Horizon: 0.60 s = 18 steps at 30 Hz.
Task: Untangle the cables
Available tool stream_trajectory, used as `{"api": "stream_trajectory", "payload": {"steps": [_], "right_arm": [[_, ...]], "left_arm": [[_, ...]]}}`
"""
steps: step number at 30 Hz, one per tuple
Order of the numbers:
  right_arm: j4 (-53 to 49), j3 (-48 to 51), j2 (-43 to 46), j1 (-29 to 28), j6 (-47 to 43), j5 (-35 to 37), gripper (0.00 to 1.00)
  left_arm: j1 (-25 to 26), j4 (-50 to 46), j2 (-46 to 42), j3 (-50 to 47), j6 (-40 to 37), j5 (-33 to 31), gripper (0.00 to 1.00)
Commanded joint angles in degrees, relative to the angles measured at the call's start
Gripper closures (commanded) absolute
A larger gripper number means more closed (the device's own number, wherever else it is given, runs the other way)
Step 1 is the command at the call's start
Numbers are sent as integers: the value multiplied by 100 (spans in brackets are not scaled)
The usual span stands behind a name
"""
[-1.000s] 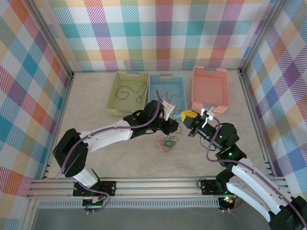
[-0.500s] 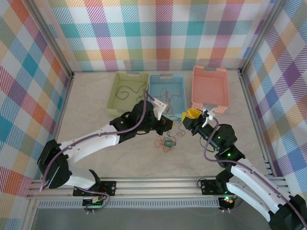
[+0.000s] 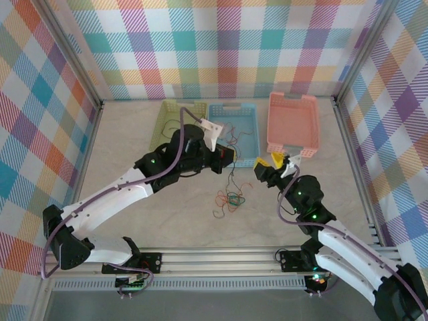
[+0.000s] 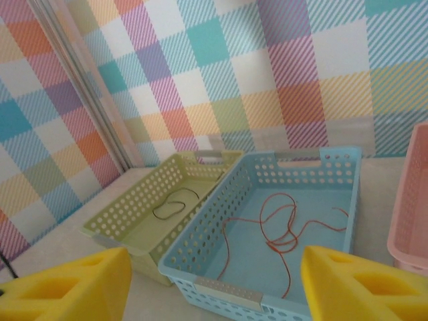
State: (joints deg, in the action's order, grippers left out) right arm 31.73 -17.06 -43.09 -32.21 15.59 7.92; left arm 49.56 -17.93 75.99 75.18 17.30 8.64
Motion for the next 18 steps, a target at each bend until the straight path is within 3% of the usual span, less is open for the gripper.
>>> {"api": "stream_trajectory", "payload": {"steps": [1,11,18], "right_arm": [[393,-83,-411,30,-213,-314,33],[938,-327,-1320,30,-531,-2063,38],[1007,-402,-1626,21,-564,-2191,38]], "left_arm": [[-78,-445,76,449,-37,16,100],[-218,-880,161,1211,-150,276,100],[-318,-1218,266,1525,-258,430,100]]}}
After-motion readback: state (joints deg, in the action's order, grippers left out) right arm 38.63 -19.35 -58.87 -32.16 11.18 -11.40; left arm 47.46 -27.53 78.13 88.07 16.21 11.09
